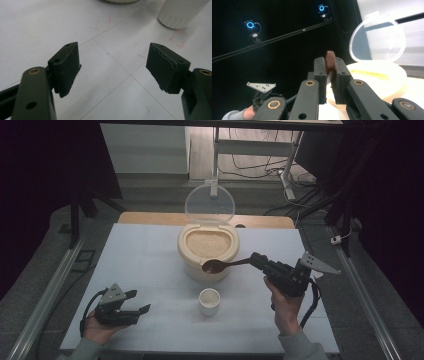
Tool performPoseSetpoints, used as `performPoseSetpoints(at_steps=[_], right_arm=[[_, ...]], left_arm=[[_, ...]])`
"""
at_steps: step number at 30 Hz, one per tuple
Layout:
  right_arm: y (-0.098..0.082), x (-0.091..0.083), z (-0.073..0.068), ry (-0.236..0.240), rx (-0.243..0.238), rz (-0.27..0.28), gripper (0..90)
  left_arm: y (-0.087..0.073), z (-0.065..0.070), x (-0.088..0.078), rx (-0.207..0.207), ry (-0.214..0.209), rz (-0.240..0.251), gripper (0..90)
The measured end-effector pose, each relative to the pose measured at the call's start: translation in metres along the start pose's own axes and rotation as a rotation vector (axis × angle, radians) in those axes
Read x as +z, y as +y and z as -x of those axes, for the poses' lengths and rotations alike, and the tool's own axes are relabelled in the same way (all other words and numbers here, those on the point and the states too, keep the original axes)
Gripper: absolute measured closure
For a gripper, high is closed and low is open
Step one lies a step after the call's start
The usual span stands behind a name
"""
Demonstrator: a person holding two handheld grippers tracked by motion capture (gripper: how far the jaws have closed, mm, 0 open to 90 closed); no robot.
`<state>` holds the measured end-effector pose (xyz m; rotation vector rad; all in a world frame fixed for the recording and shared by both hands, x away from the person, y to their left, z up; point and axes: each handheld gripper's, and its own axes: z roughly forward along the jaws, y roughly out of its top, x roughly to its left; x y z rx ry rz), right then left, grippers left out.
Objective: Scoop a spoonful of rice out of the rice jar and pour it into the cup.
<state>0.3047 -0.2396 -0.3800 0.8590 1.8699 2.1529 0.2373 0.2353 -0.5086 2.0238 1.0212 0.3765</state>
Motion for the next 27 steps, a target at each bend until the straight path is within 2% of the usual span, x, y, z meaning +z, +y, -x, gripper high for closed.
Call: performPoseSetpoints(at_steps=[6, 7, 14, 19, 21, 27], right_arm=[[0.013, 0.009, 0.006, -0.039, -0.006, -0.005, 83.2], [0.019, 0.014, 0.011, -0.065, -0.012, -0.011, 83.2], [0.034, 0.034, 0.023, -0.118, -0.018, -0.035, 83.2], [0.044, 0.049, 0.027, -0.194, -0.067, -0.081, 83.3], [0.045, 0.052, 0.028, -0.207, -0.075, -0.089, 83.3], [0.046, 0.065, 0.029, -0.282, -0.161, -0.149, 83.3]], left_arm=[[0.0, 0.0, 0.003, 0.005, -0.005, -0.015, 25.0], [0.0, 0.0, 0.004, 0.002, -0.006, -0.015, 25.0], [0.0, 0.0, 0.005, 0.006, -0.012, -0.019, 25.0], [0.0, 0.0, 0.005, 0.005, -0.014, -0.022, 25.0], [0.0, 0.0, 0.005, 0.005, -0.015, -0.022, 25.0], [0.0, 0.0, 0.006, 0.006, -0.014, -0.025, 25.0]])
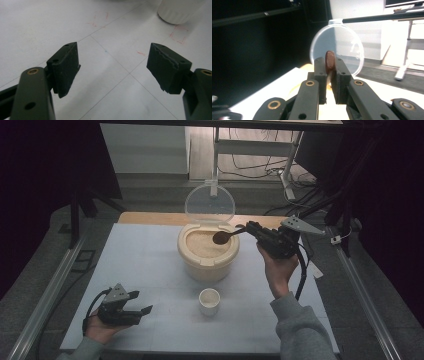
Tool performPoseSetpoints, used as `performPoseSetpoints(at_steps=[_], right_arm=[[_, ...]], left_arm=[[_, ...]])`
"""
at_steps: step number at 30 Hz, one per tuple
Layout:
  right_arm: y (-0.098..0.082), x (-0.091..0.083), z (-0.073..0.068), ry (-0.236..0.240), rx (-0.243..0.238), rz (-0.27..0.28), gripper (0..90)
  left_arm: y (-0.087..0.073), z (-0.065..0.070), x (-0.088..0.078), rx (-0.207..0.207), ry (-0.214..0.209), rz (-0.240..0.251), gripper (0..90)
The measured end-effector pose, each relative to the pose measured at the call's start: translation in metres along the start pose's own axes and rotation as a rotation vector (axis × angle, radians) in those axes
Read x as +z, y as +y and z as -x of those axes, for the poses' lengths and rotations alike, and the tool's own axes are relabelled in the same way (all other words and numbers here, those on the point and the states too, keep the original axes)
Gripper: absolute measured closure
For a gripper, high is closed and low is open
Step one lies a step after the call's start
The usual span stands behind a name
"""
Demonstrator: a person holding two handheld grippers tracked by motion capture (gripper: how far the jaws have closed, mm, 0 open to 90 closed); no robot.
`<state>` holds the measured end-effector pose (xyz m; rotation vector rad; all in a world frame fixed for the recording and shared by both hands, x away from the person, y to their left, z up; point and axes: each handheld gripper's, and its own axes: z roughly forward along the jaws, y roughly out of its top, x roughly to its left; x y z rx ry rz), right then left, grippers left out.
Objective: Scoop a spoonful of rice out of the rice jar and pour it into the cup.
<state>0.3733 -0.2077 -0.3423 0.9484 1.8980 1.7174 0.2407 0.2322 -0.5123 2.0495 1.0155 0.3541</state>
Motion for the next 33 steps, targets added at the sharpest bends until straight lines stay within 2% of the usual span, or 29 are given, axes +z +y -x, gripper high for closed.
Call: performPoseSetpoints(at_steps=[10, 13, 17, 24, 26, 27, 28, 29, 33], right_arm=[[-0.003, 0.011, 0.003, -0.067, -0.06, -0.048, 83.3], [-0.004, 0.014, 0.002, -0.076, -0.081, -0.068, 83.3], [-0.006, 0.018, 0.001, -0.073, -0.085, -0.086, 83.3], [-0.013, 0.027, 0.001, -0.039, -0.028, -0.111, 83.3], [-0.017, 0.03, 0.002, -0.022, 0.006, -0.118, 83.4], [-0.02, 0.033, 0.003, -0.013, 0.039, -0.125, 83.4], [-0.02, 0.033, 0.003, -0.013, 0.039, -0.125, 83.4], [-0.024, 0.035, 0.005, -0.002, 0.077, -0.132, 83.4], [-0.03, 0.039, 0.008, 0.013, 0.161, -0.146, 83.4]], left_arm=[[0.0, 0.0, 0.001, 0.005, -0.001, -0.004, 25.1], [0.0, 0.0, 0.002, 0.004, -0.001, -0.006, 25.1], [0.0, 0.001, 0.001, 0.008, -0.001, -0.006, 25.1], [0.0, 0.001, 0.002, 0.01, -0.001, -0.007, 25.1], [0.0, 0.001, 0.002, 0.013, -0.002, -0.007, 25.2], [0.0, 0.001, 0.002, 0.013, -0.002, -0.007, 25.1], [0.0, 0.001, 0.002, 0.012, -0.002, -0.007, 25.1], [0.0, 0.001, 0.002, 0.012, -0.003, -0.007, 25.2], [0.0, 0.001, 0.002, 0.014, -0.003, -0.008, 25.2]])
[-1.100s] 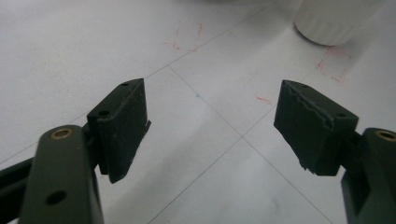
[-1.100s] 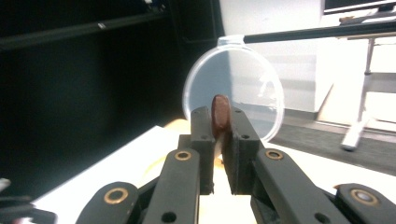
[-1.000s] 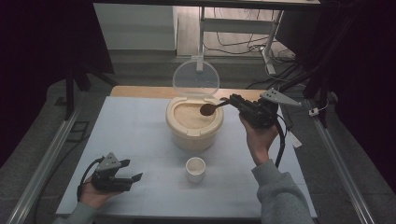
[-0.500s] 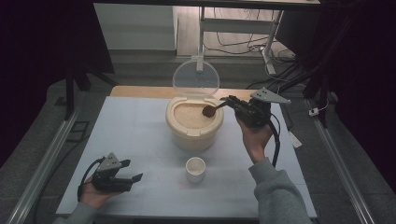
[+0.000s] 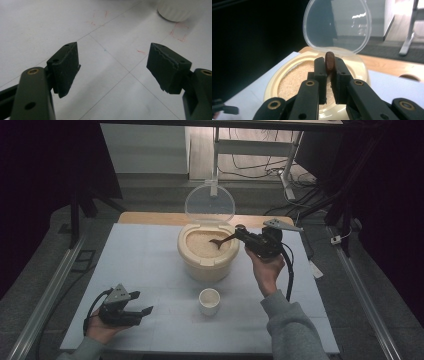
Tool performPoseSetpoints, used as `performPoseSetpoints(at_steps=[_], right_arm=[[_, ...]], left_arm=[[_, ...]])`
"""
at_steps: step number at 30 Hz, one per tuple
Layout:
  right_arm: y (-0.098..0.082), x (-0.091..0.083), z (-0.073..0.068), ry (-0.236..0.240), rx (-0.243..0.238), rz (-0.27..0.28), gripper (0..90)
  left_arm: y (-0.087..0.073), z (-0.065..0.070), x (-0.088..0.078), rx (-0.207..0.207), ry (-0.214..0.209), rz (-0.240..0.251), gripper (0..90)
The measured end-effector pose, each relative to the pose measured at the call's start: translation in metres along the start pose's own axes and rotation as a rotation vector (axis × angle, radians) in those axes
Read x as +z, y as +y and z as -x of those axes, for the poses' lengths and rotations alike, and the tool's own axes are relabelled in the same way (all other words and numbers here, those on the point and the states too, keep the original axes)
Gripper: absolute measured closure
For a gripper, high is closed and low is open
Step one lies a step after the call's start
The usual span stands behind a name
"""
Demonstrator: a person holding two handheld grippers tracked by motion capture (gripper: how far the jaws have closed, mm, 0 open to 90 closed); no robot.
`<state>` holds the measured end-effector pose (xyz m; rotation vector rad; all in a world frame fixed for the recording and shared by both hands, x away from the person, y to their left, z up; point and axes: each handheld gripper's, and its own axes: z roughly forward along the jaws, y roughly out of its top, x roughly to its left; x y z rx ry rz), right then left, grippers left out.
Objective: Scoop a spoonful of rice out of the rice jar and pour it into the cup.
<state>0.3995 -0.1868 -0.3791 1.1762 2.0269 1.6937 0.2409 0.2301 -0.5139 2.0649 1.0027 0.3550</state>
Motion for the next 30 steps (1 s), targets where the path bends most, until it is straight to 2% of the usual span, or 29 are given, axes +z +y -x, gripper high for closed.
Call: performPoseSetpoints(at_steps=[1, 2, 5, 6, 7, 8, 15, 16, 20, 21, 22, 27, 30], right_arm=[[0.0, 0.0, 0.0, 0.0, 0.0, 0.0, 83.3], [-0.002, 0.001, 0.004, 0.005, 0.045, 0.0, 83.3], [-0.005, 0.004, 0.01, 0.028, 0.13, -0.01, 83.1], [-0.005, 0.004, 0.01, 0.028, 0.13, -0.01, 83.1], [-0.008, 0.005, 0.013, 0.038, 0.183, -0.008, 82.9], [-0.008, 0.005, 0.013, 0.038, 0.183, -0.008, 82.9], [-0.012, 0.005, 0.023, 0.05, 0.305, -0.004, 82.9], [-0.012, 0.005, 0.023, 0.05, 0.305, -0.004, 82.9], [-0.012, 0.003, 0.028, 0.069, 0.361, 0.005, 83.4], [-0.012, 0.002, 0.031, 0.08, 0.392, 0.012, 83.4], [-0.012, 0.002, 0.031, 0.08, 0.392, 0.012, 83.4], [-0.015, -0.001, 0.037, 0.096, 0.459, 0.018, 83.4], [-0.016, -0.003, 0.04, 0.105, 0.482, 0.023, 83.4]], left_arm=[[0.0, 0.0, 0.0, 0.0, 0.0, -0.001, 25.2], [0.0, 0.0, 0.0, 0.0, 0.0, -0.001, 25.1], [0.0, 0.0, 0.0, 0.0, 0.001, 0.0, 25.2], [0.0, 0.0, 0.0, 0.001, 0.0, 0.001, 25.2], [0.0, 0.0, 0.0, 0.002, 0.0, 0.001, 25.2], [0.0, 0.0, 0.0, 0.001, 0.0, 0.0, 25.2], [0.001, 0.0, 0.001, 0.001, -0.002, 0.0, 25.1], [0.001, 0.0, 0.001, 0.002, -0.002, 0.0, 25.1], [0.0, 0.0, 0.0, 0.002, -0.002, 0.0, 25.2], [0.001, 0.0, 0.0, 0.002, -0.002, 0.001, 25.1], [0.001, 0.0, 0.0, 0.003, -0.002, 0.001, 25.1], [0.001, 0.001, 0.0, 0.008, -0.002, 0.001, 25.1], [0.001, 0.001, 0.0, 0.009, 0.0, 0.0, 25.1]])
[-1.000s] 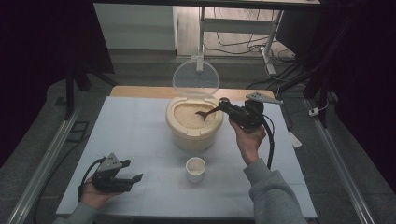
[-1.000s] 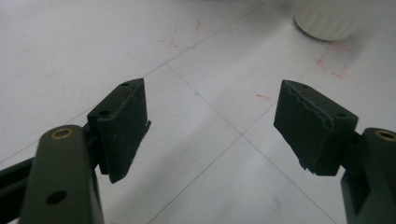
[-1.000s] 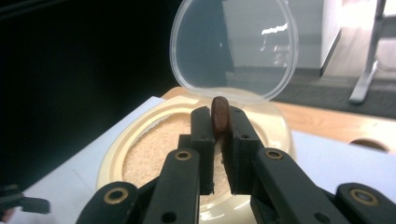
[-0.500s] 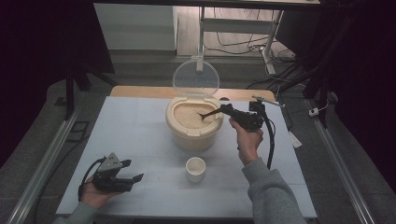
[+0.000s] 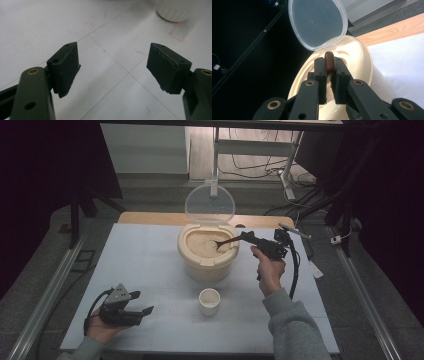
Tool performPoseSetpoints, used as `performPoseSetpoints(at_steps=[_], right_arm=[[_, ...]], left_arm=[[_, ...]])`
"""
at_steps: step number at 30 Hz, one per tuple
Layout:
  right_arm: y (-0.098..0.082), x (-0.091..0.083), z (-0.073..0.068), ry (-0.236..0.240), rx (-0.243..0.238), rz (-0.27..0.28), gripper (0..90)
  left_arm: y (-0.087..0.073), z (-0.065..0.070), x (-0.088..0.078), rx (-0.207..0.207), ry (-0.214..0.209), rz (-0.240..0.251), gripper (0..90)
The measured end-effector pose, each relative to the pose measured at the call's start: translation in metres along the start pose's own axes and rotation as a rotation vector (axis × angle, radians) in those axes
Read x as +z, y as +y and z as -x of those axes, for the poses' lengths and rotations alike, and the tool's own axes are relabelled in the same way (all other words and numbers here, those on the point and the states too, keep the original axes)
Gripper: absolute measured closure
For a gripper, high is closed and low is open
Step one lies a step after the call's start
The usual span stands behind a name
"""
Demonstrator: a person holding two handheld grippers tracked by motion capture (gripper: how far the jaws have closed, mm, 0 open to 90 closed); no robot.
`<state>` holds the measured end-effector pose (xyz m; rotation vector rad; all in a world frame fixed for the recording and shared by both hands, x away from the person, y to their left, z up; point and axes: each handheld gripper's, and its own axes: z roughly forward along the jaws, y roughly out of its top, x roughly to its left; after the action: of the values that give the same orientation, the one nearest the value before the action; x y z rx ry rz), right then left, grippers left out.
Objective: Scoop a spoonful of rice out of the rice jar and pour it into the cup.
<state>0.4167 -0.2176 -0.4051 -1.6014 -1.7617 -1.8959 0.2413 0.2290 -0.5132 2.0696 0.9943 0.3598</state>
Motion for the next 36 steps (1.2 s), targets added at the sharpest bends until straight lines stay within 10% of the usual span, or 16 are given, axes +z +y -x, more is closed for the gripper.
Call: performPoseSetpoints(at_steps=[36], right_arm=[[0.006, -0.016, 0.016, 0.069, 0.138, 0.049, 83.4]], left_arm=[[0.001, 0.002, 0.001, 0.014, 0.01, -0.01, 25.2]])
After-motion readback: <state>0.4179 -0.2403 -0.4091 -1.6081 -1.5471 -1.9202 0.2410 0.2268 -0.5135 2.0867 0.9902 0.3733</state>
